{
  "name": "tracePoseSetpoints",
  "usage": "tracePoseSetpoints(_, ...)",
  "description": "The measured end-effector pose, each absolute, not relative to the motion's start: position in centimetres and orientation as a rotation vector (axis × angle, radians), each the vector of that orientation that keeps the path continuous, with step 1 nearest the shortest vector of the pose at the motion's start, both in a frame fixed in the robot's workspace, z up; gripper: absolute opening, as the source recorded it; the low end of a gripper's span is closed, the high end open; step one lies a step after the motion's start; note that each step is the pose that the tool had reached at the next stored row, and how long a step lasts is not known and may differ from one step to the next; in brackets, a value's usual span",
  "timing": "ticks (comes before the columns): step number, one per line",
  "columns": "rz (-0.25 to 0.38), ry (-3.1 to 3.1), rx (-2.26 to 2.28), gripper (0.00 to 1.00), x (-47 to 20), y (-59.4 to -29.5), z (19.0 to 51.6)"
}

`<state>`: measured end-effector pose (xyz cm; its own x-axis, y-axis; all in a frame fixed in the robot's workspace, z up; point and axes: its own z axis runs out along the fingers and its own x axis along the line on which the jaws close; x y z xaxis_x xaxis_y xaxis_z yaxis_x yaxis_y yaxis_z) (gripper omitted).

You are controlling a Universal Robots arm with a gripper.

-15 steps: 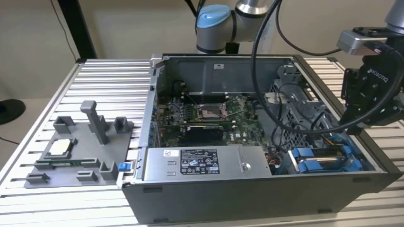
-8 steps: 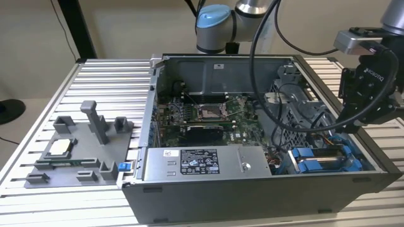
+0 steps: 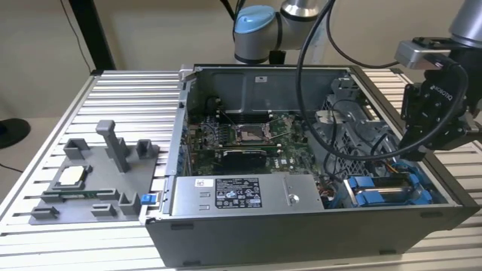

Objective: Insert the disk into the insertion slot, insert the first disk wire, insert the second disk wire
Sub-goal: 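Insert the second disk wire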

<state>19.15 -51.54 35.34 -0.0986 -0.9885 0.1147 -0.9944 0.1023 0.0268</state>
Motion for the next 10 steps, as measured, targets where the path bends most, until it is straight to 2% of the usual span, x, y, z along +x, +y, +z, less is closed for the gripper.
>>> tracePoseSetpoints(8,0.087,-2.253,2.036,1.00,19.15,-51.28,35.32)
tracePoseSetpoints(9,0.087,-2.253,2.036,0.00,19.15,-51.28,35.32)
tracePoseSetpoints(10,0.087,-2.253,2.036,0.00,19.15,-51.27,35.32)
